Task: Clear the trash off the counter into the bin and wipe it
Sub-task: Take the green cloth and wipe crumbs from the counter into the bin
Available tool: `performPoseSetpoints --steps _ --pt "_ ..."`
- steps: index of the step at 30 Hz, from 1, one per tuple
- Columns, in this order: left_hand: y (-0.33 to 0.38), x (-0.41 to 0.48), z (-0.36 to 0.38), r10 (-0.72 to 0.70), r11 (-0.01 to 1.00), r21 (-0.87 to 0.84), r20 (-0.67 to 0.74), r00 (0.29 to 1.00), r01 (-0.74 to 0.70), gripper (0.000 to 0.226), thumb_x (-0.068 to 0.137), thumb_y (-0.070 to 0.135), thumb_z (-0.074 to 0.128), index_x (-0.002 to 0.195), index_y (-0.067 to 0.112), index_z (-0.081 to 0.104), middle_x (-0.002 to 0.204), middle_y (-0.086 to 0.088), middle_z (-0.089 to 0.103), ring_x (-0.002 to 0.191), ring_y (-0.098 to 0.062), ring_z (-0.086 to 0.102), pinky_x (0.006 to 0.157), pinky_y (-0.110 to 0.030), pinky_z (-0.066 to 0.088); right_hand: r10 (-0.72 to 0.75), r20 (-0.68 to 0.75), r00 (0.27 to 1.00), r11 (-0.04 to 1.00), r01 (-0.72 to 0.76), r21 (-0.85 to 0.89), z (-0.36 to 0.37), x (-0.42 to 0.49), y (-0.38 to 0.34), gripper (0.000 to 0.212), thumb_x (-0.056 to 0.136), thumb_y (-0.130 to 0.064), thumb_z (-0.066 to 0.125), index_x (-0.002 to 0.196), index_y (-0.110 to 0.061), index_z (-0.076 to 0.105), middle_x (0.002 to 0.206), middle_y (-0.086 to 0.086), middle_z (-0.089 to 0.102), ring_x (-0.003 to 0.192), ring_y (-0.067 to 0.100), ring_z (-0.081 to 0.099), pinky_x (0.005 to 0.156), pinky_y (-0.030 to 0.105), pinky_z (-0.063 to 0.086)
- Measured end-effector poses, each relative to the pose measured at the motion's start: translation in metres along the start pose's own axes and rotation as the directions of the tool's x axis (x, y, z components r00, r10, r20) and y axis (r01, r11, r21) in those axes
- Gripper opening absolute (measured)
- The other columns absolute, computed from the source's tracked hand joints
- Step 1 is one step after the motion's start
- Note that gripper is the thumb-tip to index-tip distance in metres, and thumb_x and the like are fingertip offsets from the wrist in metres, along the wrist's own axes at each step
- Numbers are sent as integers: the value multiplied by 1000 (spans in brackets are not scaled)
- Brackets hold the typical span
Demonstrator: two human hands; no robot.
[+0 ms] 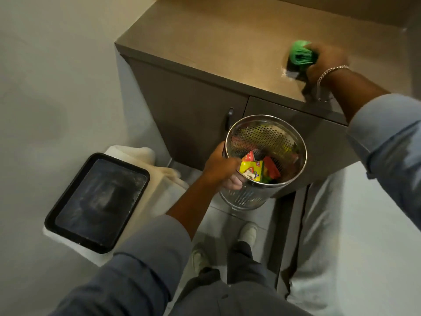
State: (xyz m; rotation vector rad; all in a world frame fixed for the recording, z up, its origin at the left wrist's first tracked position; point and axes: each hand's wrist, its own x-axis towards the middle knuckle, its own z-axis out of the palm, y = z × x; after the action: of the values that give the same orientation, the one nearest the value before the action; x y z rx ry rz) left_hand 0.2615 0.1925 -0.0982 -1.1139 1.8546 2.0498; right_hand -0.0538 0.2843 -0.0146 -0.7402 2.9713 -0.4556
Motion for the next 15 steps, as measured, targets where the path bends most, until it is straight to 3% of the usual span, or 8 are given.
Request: performPoseSetpoints --steps 2,5,7,10,12,15 --pt "3 -5 1 -11 1000 -11 2 1000 11 40 88 11 54 122 30 47 75 -15 72 54 -26 73 48 -35 59 -101 63 993 993 105 -55 0 -22 -13 68 73 -7 71 134 -23 48 134 25 53 121 45 49 105 47 41" --pt "7 -14 3 -18 1000 -12 4 1000 18 49 88 10 52 132 29 44 74 -20 72 56 -29 72 52 -39 62 -285 109 952 945 298 -134 1 -74 -24 65 73 -12 75 133 -22 50 131 25 54 116 43 51 100 47 42" --pt "6 -17 2 -20 1000 -12 -10 1000 20 53 86 9 51 133 31 43 76 -24 72 59 -32 71 57 -43 63 -410 140 901 895 427 -129 10 -117 -24 61 73 -14 75 130 -23 55 136 21 52 120 43 48 100 51 42" --pt "4 -21 4 -23 999 -25 -22 999 23 60 84 8 52 137 32 39 77 -27 71 62 -35 72 58 -44 63 -525 325 787 793 591 -150 33 -182 -13 60 73 -16 75 128 -28 56 145 11 47 132 40 37 107 52 38" --pt "-1 -22 7 -22 1000 -22 -42 999 21 58 84 13 57 137 32 41 81 -26 72 68 -39 74 62 -49 63 -486 411 771 809 575 -122 47 -209 -1 60 76 -18 72 131 -29 53 148 7 44 138 35 32 112 49 34" --pt "-12 -19 15 -6 1000 -5 -73 997 5 59 79 13 58 133 34 46 80 -16 73 59 -33 73 60 -49 63 -436 298 849 885 465 -29 47 -224 13 58 77 -14 70 131 -28 53 145 8 47 136 35 35 109 52 37"
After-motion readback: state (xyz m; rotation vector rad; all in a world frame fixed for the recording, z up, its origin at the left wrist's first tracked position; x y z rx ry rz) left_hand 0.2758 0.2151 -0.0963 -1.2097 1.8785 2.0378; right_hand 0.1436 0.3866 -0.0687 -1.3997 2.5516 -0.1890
